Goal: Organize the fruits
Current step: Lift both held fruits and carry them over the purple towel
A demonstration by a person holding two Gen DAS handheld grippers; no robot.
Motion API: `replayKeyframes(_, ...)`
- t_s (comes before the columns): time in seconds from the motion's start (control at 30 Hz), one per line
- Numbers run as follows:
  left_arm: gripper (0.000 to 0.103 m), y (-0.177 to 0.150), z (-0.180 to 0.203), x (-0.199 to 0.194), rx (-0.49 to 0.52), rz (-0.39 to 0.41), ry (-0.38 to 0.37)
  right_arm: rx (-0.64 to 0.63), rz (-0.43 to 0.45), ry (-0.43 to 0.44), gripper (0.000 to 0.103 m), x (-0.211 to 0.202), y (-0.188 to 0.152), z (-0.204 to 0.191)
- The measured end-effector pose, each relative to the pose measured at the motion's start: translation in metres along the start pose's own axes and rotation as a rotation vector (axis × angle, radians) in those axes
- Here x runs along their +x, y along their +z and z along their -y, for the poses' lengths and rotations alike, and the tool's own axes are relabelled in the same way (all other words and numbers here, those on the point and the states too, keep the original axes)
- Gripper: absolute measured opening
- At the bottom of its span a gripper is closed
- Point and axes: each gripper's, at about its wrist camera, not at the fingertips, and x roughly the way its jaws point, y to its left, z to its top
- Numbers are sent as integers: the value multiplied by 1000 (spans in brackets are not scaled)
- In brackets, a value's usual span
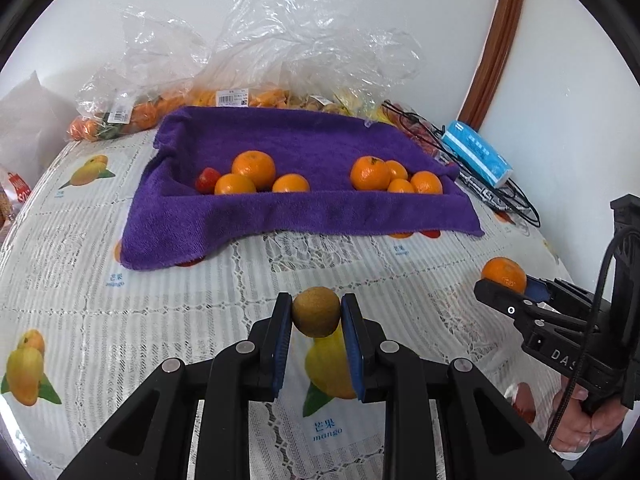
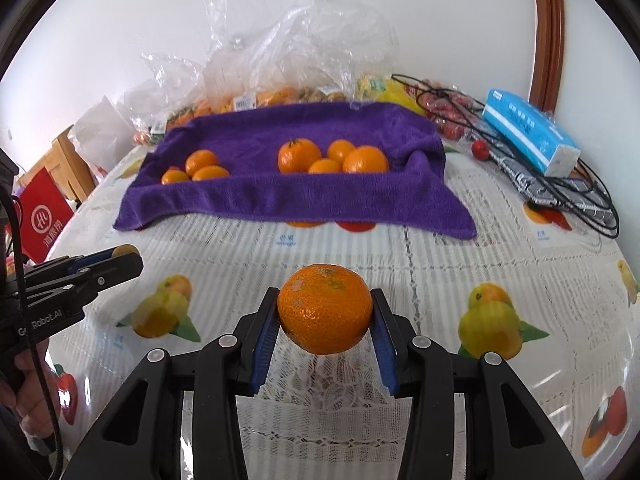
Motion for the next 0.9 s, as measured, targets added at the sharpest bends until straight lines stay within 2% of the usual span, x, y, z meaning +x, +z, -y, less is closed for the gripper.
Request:
replayKeyframes(0.37,24,30,-11,-9,-40,63,46,25,78,-4,44,-12,34,3)
replayKeyframes(0.9,24,81,-30,-4,-94,142,97,45,151,7,44,0,91,5)
